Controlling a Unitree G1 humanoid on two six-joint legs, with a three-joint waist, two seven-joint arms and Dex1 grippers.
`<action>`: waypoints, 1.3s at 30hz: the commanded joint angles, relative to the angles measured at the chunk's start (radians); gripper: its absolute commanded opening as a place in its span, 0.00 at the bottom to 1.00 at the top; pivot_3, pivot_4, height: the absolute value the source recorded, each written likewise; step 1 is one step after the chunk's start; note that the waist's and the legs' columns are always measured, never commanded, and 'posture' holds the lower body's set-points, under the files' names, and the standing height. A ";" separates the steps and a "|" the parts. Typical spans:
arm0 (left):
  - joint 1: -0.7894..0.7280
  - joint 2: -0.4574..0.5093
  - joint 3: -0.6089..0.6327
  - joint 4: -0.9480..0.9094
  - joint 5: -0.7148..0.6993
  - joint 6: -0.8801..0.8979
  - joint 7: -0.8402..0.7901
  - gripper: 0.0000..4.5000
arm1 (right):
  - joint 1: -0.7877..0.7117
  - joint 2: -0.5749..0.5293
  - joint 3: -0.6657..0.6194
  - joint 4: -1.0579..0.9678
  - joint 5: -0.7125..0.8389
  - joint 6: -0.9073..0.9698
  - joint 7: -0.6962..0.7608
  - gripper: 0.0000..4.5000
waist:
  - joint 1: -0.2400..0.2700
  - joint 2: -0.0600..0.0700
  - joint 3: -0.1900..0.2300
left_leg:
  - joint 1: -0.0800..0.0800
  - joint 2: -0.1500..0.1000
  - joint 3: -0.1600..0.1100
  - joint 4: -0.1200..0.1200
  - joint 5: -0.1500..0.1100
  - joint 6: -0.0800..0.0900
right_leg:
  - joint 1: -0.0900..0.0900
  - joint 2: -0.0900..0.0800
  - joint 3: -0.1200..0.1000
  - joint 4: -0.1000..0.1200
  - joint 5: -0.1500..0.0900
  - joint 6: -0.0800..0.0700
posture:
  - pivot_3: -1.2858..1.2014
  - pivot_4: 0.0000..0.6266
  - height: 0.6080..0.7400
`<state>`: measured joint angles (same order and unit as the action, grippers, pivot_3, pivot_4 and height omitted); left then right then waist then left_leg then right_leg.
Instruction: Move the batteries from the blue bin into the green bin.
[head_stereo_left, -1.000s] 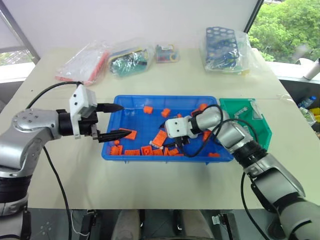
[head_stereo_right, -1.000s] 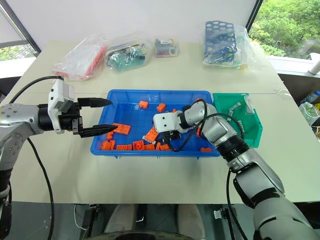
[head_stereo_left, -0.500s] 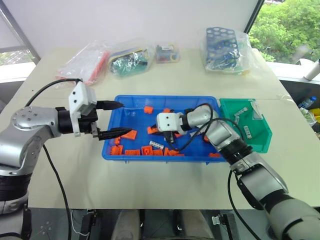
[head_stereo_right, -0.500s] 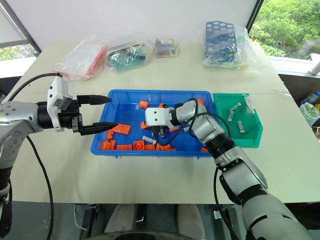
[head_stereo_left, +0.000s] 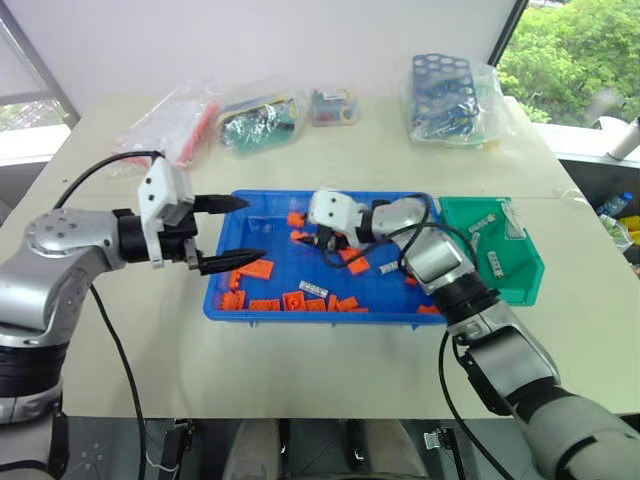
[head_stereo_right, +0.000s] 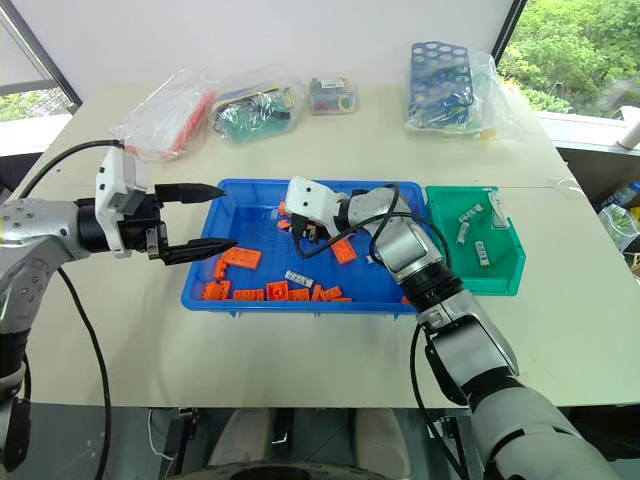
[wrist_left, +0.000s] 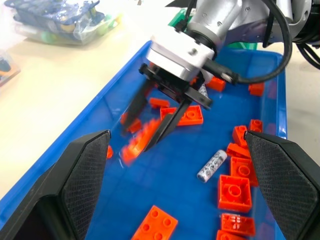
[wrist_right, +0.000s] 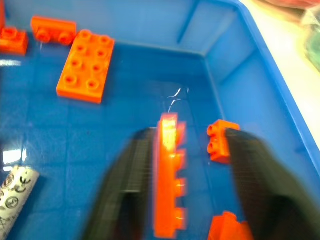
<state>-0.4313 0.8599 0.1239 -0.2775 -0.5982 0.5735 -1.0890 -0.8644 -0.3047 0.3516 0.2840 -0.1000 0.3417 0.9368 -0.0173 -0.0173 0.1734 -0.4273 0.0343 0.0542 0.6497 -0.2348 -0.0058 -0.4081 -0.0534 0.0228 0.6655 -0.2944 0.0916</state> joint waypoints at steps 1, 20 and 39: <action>-0.015 0.002 -0.004 -0.006 0.001 -0.022 -0.016 1.00 | -0.007 -0.057 -0.051 -0.205 0.119 0.219 0.112 0.60 | 0.002 0.000 0.000 | 0.000 0.000 0.000 0.000 0.000 0.000 | 0.000 0.000 0.000 0.000 0.000 0.000 | 0.52 0.24 1.00; -0.024 0.031 -0.028 0.006 0.000 -0.055 -0.126 1.00 | 0.070 -0.189 0.096 -0.372 0.258 0.616 0.112 0.60 | 0.002 0.000 0.000 | 0.000 -0.001 0.000 0.000 0.000 0.000 | 0.000 -0.001 -0.001 -0.001 0.000 0.000 | 0.52 0.24 1.00; -0.008 0.019 -0.029 -0.017 -0.024 -0.043 -0.097 1.00 | 0.114 -0.163 0.168 -0.294 0.205 0.503 0.046 0.33 | 0.001 0.000 0.000 | 0.000 -0.001 -0.001 0.000 0.000 0.000 | 0.000 0.001 -0.001 -0.001 0.000 0.000 | 0.52 0.24 1.00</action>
<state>-0.4394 0.8809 0.0668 -0.2602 -0.6022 0.5350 -1.1907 -0.7556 -0.4651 0.5215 -0.0109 0.1089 0.8442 0.9830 -0.0160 -0.0177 0.1732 -0.4275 0.0336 0.0537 0.6498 -0.2349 -0.0056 -0.4079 -0.0528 0.0221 0.6648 -0.2945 0.0915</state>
